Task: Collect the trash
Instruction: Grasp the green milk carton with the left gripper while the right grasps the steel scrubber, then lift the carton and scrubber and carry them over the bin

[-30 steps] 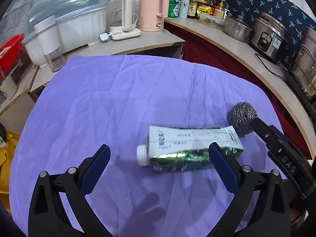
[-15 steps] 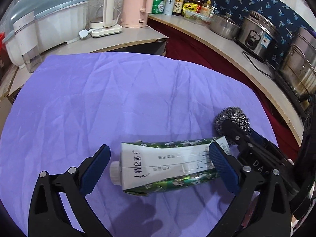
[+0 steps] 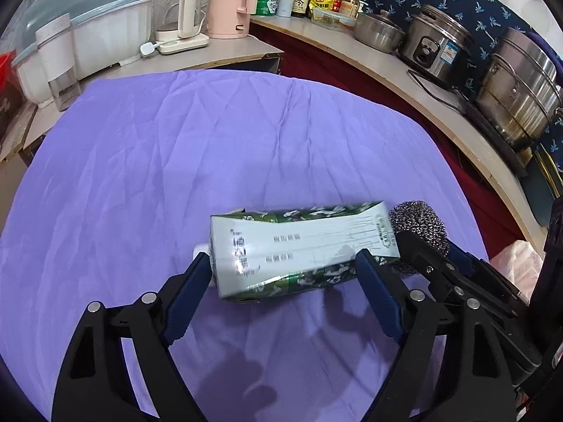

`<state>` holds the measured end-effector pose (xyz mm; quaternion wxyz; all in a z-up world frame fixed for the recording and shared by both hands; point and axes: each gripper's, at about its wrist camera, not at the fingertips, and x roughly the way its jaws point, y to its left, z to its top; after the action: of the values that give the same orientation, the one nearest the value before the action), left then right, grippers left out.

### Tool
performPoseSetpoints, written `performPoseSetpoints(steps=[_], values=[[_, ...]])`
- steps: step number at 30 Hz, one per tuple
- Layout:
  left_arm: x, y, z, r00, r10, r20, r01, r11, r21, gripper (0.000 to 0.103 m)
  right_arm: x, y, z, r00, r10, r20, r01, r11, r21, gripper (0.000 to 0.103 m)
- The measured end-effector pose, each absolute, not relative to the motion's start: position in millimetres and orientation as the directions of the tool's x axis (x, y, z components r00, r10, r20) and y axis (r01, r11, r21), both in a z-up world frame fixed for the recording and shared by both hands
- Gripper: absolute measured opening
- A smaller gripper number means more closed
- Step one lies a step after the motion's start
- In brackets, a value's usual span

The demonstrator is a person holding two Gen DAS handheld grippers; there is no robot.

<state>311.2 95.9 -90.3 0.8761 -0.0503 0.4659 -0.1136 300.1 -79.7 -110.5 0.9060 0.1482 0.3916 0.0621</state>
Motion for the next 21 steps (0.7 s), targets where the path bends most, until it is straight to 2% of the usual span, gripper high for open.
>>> performPoseSetpoints(steps=[9, 17, 21], values=[[241, 87, -88, 0.484, -0.28, -0.829, 0.218, 0.956, -0.195, 0.078, 232, -95, -96, 0.697, 0.215, -0.684, 0.026, 0.946, 0.324, 0.049], [180, 72, -93, 0.425, -0.338, -0.84, 0.293, 0.929, -0.226, 0.072, 183, -115, -88, 0.712, 0.196, -0.674, 0.057, 0.941, 0.334, 0.049], [168, 71, -87, 0.486, -0.272, -0.831, 0.312, 0.942, -0.126, 0.073, 166, -126, -81, 0.73, 0.161, -0.664, 0.086, 0.943, 0.323, 0.049]])
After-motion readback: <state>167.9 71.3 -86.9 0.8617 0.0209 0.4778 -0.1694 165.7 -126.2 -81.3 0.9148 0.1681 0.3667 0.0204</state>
